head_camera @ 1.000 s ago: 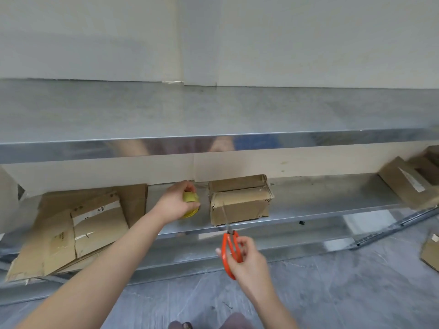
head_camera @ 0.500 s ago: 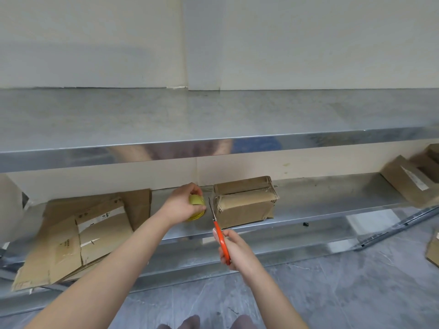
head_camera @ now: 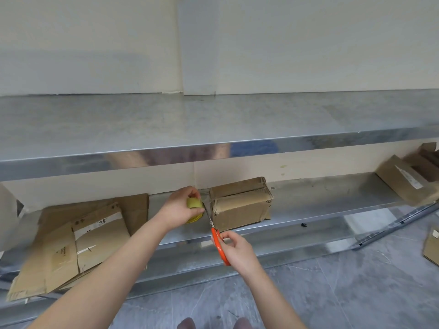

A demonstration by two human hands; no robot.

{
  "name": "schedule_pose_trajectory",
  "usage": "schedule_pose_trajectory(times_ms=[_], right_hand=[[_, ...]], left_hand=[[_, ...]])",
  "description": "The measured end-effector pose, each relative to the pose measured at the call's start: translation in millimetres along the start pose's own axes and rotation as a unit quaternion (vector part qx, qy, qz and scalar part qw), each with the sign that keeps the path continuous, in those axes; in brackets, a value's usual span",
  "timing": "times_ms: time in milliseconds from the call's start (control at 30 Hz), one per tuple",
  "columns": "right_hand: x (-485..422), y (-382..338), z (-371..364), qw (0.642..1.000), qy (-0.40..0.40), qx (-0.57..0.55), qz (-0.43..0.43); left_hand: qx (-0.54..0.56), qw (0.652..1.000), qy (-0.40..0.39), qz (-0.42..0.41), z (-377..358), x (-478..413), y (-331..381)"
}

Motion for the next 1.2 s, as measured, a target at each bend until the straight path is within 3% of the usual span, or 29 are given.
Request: schedule_pose_trajectory(times_ms=[200,367,633,833,967,1200], right_hand=[[-3.7,1.4,1.3,1.0,0.003,0.009,-0.005],[-4.9,-0.6,-5.2,0.997,-0.059,-0.044,-0.036],[-0.2,8.2,0.5,0.998,-0.053,0.018,-0.034],[12.6,13.8,11.3,0.994,0.026,0.083,0.064],[22.1,21.1,38.0,0.975,0.14,0.121,0.123],[11.8,43.7,121.8,0.935,0.31,0.131,0.117]], left_hand=[[-0.004,1.0,0.003,-0.014,2.1,1.5,-2.3],[-0.004,1.0,0.003,-0.011,3.5,-0.4,-0.6],[-0.006,1.0,-0.005,-0.015,17.8,-5.8,1.3],[-0.01,1.0,-0.021,-0.005,12.6,-4.2,-6.6],[0.002,1.0,-0.017,0.004,5.1,-2.0,-11.8],[0.012,0.999,0.021,0.027,-3.8,2.1,-10.2]])
Point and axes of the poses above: each hand's wrist, its own x-axis away from the middle knuckle, its own z-axis out of the back of the hand, y = z × x, the point moved 1 cm from there along -x, towards the middle knuckle, and after that the axes turned 4 degrees about x, right-handed, at the moved point
